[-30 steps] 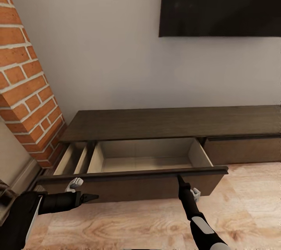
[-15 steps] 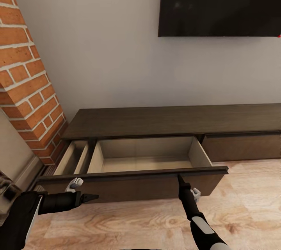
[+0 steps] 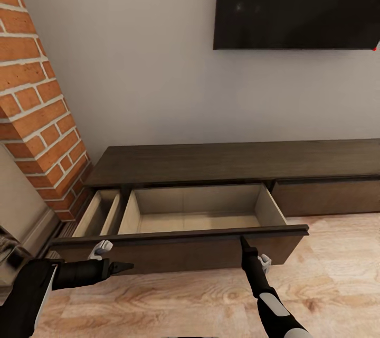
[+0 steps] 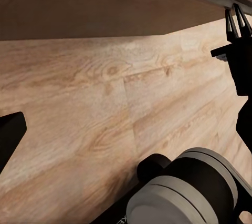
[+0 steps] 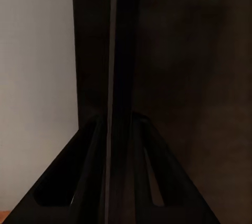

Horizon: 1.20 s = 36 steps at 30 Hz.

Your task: Place each of the two pumpkins and all three candles from the living room inside a cabinet in the living room (use any cabinet), then make sure every cabinet is closed, and position the cauldron so it is next to a table in the living room.

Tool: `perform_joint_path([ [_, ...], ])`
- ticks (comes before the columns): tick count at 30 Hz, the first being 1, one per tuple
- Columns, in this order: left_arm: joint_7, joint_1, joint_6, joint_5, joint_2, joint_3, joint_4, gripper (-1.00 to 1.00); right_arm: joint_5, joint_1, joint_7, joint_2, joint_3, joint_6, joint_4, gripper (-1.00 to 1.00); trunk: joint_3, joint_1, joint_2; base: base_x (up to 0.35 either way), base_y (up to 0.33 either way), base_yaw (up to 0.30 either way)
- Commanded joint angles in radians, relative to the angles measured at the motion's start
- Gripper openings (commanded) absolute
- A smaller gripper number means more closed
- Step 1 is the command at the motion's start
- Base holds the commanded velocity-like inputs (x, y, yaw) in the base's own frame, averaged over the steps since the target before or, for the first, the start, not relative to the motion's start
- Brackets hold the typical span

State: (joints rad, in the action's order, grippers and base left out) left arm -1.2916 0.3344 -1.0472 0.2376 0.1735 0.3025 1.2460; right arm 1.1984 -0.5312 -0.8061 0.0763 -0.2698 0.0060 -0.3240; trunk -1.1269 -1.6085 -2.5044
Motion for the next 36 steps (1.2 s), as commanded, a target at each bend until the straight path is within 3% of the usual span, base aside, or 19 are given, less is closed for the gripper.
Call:
perform_joint_path([
  [1,0.0,0.0,0.0,0.0,0.0,0.0,0.0,1.0,-0.014,0.0,-0.007,0.002,0.029,0.003,0.002,-1.0,0.0,0.0,0.0,-0.001,0.0,0.0],
  [19,0.0,0.0,0.0,0.0,0.0,0.0,-0.001,1.0,-0.014,0.0,-0.007,0.002,0.029,0.002,0.002,-1.0,0.0,0.0,0.0,-0.043,0.0,0.0],
  [20,0.0,0.0,0.0,0.0,0.0,0.0,-0.001,1.0,-0.014,0.0,-0.007,0.002,0.029,0.002,0.002,1.0,0.0,0.0,0.0,-0.001,0.0,0.0],
  [36,0.0,0.0,0.0,0.0,0.0,0.001,-0.001,1.0,-0.014,0.0,-0.007,0.001,0.029,0.005,0.002,1.0,0.0,0.0,0.0,-0.058,0.0,0.0],
])
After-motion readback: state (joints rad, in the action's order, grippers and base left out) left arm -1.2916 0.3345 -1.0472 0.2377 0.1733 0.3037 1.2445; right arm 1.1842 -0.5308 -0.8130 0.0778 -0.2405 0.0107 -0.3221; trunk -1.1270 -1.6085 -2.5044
